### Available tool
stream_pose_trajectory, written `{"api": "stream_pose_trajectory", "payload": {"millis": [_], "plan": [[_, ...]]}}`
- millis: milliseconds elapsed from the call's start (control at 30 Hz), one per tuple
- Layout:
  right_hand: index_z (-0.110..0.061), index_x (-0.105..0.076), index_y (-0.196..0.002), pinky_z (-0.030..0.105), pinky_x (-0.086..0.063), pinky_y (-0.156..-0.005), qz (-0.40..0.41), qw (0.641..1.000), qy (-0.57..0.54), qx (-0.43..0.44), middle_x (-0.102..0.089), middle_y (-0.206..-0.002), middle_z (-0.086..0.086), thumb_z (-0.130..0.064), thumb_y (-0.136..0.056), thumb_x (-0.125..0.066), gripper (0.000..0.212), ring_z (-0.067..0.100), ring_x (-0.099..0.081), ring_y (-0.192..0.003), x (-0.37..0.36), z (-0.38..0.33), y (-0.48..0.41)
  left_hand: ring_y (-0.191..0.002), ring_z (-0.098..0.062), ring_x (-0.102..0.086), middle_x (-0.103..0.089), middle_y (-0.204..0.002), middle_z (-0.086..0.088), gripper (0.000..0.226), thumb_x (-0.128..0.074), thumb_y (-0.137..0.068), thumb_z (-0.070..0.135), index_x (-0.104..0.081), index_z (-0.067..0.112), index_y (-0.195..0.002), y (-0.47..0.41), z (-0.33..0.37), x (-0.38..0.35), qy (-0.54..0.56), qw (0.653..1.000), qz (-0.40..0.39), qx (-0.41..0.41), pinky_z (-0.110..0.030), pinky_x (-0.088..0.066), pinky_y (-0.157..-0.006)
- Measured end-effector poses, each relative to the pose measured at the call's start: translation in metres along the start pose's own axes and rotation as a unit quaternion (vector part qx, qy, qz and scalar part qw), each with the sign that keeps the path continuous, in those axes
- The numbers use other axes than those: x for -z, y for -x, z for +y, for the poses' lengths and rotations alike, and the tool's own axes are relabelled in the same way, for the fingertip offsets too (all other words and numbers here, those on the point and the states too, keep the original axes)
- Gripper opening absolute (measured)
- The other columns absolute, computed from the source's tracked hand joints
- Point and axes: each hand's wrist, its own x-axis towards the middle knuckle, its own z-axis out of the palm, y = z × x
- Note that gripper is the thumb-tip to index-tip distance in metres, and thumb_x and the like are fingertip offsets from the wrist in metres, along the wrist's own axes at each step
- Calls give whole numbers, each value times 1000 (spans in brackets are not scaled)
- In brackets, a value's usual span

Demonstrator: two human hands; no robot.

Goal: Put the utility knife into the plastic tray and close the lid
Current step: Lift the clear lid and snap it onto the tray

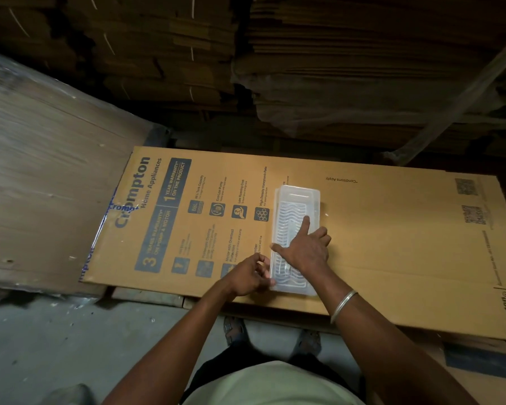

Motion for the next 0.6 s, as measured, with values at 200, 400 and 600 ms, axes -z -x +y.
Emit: {"api": "stream_pose_trajectory", "payload": {"millis": [200,400,600], "plan": [[-18,-1,-158,43,-49,-90,6,1000,0,25,-23,-144,21,-79,-70,-66,125,37,-36,-124,-1,2,-2,-85,-29,-60,-57,-94,-9,51,-76,-86,5,-46,4,-128,0,0,0,12,1000,-8,2,-58,-54,-91],[-17,-23,-151,43,-48,-81,-7,997,48,63,-41,-137,19,-17,-94,-60,68,37,-57,-112,19,12,-16,-76,-22,-65,-57,-95,-11,59,-78,-82,-4,-46,5,-131,-4,-2,-1,-11,1000,1,10,-42,-57,-81],[-25,-36,-145,43,-52,-83,-10,989,59,132,-48,-142,8,-20,-78,-84,82,30,-61,-111,45,30,-46,-88,-30,-73,-70,-102,-12,85,-91,-69,8,-44,17,-139,-8,12,0,-99,995,26,7,-51,-58,-92]]}}
